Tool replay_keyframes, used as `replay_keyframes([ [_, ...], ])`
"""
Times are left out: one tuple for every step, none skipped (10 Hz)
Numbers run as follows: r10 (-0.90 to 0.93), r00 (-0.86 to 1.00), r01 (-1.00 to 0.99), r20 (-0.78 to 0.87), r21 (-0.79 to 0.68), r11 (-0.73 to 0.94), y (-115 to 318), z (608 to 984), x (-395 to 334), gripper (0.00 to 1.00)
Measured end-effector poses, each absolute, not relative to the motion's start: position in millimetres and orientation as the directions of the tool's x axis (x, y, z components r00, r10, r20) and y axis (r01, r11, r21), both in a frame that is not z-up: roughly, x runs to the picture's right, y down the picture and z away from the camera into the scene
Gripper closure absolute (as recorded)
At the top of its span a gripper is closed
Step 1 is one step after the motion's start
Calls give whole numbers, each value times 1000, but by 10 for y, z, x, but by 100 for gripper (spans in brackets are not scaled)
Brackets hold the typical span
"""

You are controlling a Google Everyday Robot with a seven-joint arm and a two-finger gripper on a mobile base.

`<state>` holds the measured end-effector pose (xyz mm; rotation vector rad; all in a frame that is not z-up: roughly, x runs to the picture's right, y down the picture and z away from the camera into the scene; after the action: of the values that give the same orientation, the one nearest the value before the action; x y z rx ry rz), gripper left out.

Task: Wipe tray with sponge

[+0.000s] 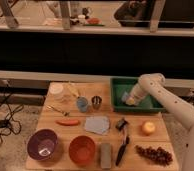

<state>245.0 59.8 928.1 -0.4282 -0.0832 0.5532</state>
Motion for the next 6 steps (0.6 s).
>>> replay_keyframes([
  [532,846,-502,-46,-406,763,585,9287,2519,100],
  [539,840,-514,-55,-398,760,572,9300,2589,100],
  [548,833,-530,-71,-381,757,548,9315,2719,100],
  [556,827,-545,-85,-369,753,532,9328,2822,100],
  [562,822,-554,-92,-360,751,510,9341,2870,100],
  [572,813,-570,-106,-345,746,469,9373,2960,100],
])
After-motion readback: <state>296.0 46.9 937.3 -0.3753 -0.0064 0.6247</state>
